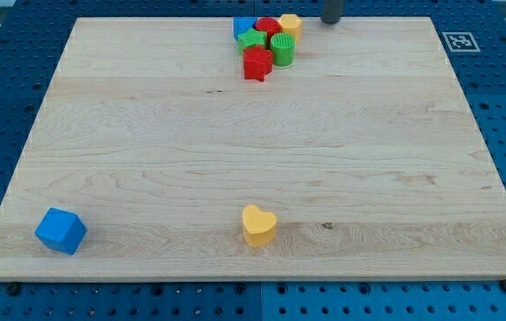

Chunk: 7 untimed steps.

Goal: Drag the blue triangle to the blue cube

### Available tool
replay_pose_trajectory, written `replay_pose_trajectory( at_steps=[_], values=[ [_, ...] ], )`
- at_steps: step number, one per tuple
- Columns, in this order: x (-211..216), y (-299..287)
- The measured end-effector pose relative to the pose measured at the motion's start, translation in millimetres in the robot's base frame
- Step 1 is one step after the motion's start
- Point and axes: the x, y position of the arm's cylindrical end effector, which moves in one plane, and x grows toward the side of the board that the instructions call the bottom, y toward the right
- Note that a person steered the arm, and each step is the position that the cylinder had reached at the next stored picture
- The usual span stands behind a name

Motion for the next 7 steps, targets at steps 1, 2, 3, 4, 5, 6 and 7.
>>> replay_pose_trajectory(
  at_steps=[1,2,3,4,5,6,7],
  values=[
    [0,-71],
    [2,-135],
    [10,-133],
    [30,-134],
    [41,-134],
    [47,-140],
    [72,-143]
  ],
)
